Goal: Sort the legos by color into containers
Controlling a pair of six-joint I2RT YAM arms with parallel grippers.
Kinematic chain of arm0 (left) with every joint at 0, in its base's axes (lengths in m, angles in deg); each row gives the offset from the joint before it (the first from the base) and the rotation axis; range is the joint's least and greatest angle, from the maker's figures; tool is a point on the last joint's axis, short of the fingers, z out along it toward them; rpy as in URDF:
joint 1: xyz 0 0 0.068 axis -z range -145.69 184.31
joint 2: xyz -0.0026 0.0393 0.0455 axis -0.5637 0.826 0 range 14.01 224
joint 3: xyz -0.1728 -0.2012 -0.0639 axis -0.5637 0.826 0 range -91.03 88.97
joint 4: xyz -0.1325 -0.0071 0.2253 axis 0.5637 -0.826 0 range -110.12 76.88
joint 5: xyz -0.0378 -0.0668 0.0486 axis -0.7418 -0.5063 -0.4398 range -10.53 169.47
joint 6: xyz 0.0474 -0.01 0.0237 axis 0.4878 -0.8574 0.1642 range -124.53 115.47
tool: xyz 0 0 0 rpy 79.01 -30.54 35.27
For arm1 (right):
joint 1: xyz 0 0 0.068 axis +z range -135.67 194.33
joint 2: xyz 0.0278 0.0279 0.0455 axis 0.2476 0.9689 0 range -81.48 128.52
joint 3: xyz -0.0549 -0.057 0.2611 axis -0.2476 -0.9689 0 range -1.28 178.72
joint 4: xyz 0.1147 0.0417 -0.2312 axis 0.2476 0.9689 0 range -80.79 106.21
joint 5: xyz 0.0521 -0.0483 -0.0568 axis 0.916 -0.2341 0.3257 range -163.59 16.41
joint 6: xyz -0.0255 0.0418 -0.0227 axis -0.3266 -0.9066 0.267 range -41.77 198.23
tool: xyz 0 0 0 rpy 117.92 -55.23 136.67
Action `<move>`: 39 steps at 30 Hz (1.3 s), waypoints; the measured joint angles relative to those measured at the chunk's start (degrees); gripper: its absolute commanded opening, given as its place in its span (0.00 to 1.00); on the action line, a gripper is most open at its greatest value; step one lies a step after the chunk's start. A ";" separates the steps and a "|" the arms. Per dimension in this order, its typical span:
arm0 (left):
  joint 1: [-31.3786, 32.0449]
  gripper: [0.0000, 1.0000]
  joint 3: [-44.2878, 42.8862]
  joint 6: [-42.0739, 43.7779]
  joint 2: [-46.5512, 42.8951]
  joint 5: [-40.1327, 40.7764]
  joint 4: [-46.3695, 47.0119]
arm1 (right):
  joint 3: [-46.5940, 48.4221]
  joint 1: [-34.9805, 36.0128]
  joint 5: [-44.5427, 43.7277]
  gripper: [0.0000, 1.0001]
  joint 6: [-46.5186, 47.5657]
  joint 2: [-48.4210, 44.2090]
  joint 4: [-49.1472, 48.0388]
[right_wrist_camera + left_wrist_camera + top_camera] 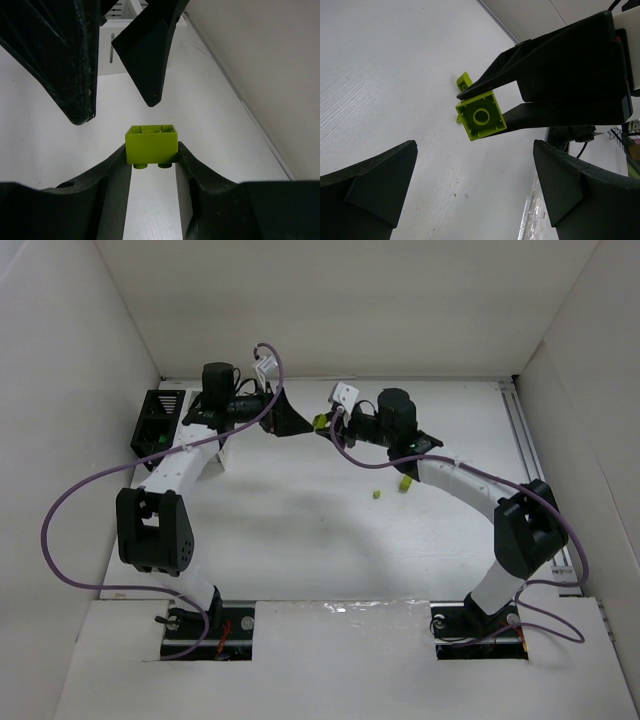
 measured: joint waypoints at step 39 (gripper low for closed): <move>-0.79 0.00 -0.42 3.17 -1.62 9.90 -3.48 | -4.22 3.19 -7.19 0.55 4.85 -2.75 -0.63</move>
